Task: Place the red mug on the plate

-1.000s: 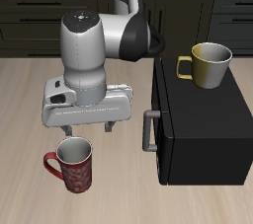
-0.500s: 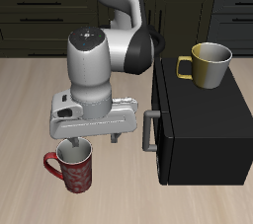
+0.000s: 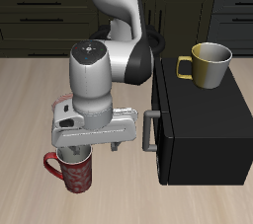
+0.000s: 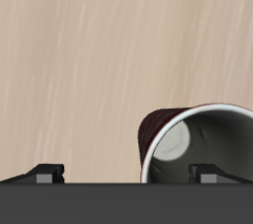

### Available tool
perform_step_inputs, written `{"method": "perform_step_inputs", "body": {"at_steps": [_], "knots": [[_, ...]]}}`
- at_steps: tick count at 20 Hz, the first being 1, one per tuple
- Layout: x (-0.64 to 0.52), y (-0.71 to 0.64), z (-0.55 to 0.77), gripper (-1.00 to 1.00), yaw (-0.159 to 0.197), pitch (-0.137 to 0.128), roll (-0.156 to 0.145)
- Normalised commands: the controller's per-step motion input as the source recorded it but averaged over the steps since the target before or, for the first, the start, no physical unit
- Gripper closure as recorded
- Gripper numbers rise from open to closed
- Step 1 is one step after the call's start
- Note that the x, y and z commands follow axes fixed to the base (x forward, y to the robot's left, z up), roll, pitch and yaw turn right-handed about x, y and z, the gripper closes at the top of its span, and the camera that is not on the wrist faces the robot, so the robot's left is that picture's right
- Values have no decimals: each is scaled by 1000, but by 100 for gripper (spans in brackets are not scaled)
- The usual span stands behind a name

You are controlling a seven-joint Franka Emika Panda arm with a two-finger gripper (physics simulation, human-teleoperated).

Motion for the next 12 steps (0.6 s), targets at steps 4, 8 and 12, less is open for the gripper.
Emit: {"method": "perform_step_inputs", "body": {"at_steps": [4, 8, 12], "knots": [[21, 23, -281, -100, -7, 53, 29], [-8, -25, -152, 100, -2, 36, 14], [-2, -117, -38, 100, 13, -10, -41]]}}
